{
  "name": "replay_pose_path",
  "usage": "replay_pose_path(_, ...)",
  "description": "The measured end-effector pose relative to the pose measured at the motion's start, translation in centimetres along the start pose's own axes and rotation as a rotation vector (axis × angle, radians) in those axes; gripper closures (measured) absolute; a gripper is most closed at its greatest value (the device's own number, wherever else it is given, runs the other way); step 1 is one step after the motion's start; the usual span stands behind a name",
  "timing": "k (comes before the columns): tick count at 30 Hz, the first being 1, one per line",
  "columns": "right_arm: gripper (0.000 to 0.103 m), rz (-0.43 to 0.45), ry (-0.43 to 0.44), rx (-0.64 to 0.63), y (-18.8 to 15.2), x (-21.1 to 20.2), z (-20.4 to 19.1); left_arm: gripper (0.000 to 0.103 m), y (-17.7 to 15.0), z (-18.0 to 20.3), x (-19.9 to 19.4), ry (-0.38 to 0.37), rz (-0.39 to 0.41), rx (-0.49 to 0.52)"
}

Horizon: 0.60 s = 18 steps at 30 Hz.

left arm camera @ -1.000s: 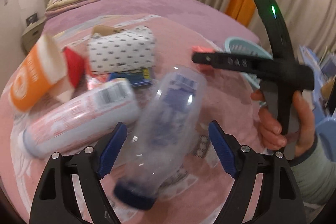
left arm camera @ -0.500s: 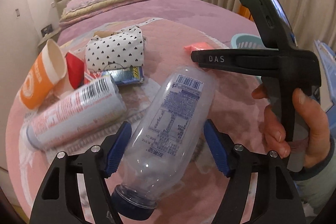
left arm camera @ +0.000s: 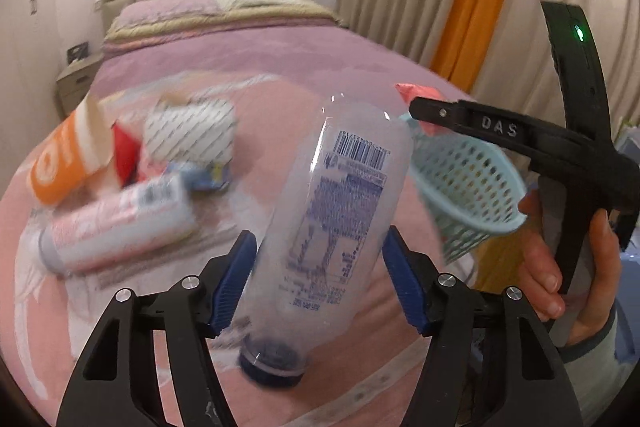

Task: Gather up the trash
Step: 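Carry both items to the blue basket and release them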

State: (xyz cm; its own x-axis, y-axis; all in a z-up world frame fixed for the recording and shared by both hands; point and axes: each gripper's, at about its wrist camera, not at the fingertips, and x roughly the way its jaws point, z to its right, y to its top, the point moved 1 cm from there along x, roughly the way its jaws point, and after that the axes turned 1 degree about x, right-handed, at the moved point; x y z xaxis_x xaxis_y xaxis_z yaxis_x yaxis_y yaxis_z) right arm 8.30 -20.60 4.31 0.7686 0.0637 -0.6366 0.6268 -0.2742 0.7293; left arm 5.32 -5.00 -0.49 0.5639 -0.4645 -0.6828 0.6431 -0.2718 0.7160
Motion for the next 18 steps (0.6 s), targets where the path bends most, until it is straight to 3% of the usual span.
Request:
replay_pose_path(10,0.068,0.128,-0.111,0.132,2.0,-5.5,8.8,0.043,6.4,6.1,3.1,-0.104,0.04,0.093)
replay_pose_path(18,0.068,0.096,-0.188,0.251,1.2,-5.0,15.1,0.044,9.9,11.5,8.1,-0.224,0.022,0.131)
